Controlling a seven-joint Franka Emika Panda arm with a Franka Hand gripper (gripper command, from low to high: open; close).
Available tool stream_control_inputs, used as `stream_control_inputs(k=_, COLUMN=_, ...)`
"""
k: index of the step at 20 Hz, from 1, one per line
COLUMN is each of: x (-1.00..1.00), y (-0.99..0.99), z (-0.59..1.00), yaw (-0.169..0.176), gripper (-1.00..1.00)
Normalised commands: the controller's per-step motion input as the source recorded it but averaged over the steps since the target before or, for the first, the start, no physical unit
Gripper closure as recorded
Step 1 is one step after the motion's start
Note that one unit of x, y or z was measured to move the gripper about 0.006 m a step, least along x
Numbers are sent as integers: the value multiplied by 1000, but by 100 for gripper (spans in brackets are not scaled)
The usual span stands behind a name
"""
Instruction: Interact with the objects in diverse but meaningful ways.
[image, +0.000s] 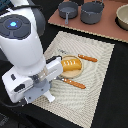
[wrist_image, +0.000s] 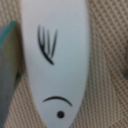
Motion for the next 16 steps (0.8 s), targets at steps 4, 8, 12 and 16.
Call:
stream_control_inputs(k=4, x=277, y=-189, z=-31, yaw=0, gripper=100)
stream_control_inputs(k=8, x=334, y=-114, z=351, yaw=0, gripper=100)
stream_control_inputs(k=12, x=187, y=69, z=1000, yaw=0, gripper=100)
stream_control_inputs(k=16, x=104, y=366, z=1000, yaw=0, gripper=100)
